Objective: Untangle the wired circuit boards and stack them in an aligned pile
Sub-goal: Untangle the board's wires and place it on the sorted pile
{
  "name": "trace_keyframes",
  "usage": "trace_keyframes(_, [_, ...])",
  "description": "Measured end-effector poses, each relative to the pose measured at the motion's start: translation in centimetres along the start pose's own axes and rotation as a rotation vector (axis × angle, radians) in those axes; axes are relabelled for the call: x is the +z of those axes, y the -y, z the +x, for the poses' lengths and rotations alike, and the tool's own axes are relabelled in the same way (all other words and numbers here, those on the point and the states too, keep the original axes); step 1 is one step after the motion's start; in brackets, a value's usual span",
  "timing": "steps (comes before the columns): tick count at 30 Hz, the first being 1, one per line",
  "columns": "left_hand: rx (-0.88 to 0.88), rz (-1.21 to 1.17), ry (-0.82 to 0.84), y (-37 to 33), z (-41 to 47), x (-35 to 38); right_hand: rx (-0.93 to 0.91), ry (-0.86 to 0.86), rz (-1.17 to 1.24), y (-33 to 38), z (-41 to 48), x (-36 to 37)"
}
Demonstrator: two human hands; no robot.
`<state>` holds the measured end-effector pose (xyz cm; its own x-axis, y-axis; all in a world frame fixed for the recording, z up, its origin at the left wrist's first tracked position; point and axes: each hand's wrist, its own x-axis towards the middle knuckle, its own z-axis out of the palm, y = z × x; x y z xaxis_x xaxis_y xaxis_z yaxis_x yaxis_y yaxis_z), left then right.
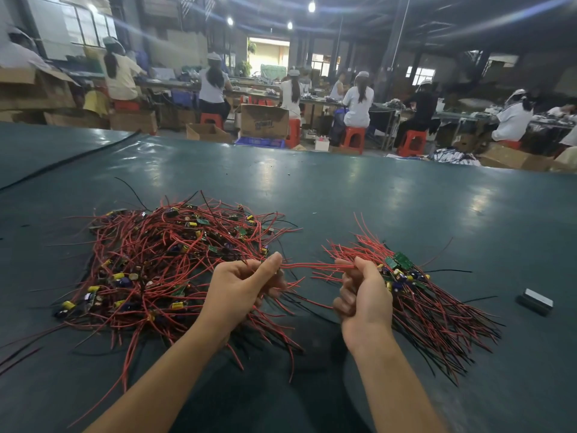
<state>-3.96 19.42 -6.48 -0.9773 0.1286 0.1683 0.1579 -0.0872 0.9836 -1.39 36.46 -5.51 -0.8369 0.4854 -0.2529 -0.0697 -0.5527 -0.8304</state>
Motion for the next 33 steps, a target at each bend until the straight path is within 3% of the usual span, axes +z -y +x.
trace_keyframes(4, [-0.050,-0.208,-0.172,-0.1,0.0,0.3,-0.048,0.070,-0.094,-0.6,-0.3,0.2])
trace_keyframes(9, [-0.243,-0.596,-0.287,-0.4,0.8,-1.0,-0.164,0.276,-0.224,-1.1,-0.5,0.1])
trace_keyframes(13, [-0.304,-0.724,-0.248,-0.3,1.4,-2.0,-0.224,0.321,-0.176,-1.3,-0.8,0.1])
trace_keyframes(18, [-0.324,-0.520,-0.040,-0.3,1.3,-1.3,-0.180,0.363,-0.326,-1.9,-1.2,0.8])
trace_keyframes(26, [-0.300,-0.260,0.291,-0.2,0.3,-0.4,0.106,0.473,-0.330,-3.1,-2.5,1.8])
trace_keyframes(33, [-0.270,-0.238,0.243,-0.3,0.5,-0.3,0.126,0.402,-0.194,-3.2,-2.9,2.1])
